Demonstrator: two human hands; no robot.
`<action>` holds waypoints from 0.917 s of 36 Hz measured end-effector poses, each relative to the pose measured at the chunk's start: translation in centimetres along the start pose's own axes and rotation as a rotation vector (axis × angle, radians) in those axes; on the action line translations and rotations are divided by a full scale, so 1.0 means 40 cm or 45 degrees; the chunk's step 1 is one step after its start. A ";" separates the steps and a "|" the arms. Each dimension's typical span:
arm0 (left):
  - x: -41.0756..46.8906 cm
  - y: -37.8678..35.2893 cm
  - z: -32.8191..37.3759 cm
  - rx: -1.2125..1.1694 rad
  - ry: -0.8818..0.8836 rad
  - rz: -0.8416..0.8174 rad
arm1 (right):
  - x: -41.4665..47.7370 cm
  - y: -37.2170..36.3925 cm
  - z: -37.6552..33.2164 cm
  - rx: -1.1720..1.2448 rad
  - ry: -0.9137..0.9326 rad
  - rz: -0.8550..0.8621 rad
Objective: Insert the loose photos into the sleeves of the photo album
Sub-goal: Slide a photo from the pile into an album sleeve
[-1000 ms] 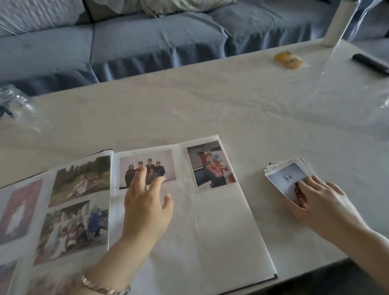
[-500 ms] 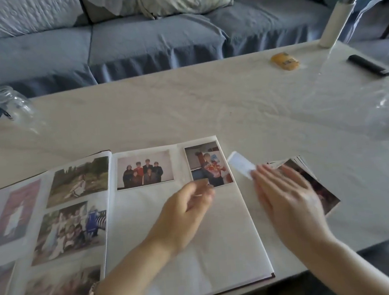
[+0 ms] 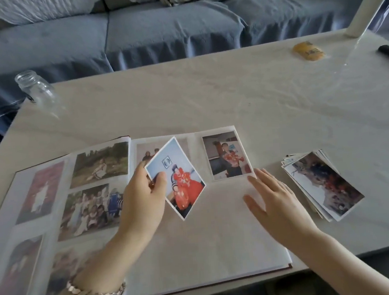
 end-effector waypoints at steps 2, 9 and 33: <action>-0.009 -0.001 -0.018 0.040 -0.008 -0.041 | -0.008 -0.024 0.031 0.026 -0.055 -0.118; -0.062 -0.079 -0.051 0.178 -0.021 -0.430 | -0.034 -0.061 0.057 0.132 -0.247 -0.245; -0.142 -0.233 -0.098 0.060 0.392 -1.018 | -0.044 -0.072 0.068 0.208 -0.253 -0.170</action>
Point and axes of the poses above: each hand's wrist, its own x-axis towards the middle knuckle, its own y-axis out of the back of the hand, z = x × y, the point moved 10 cm from there along x, towards the middle knuckle, and after that the axes turned 1 degree about x, right-handed, at the moved point
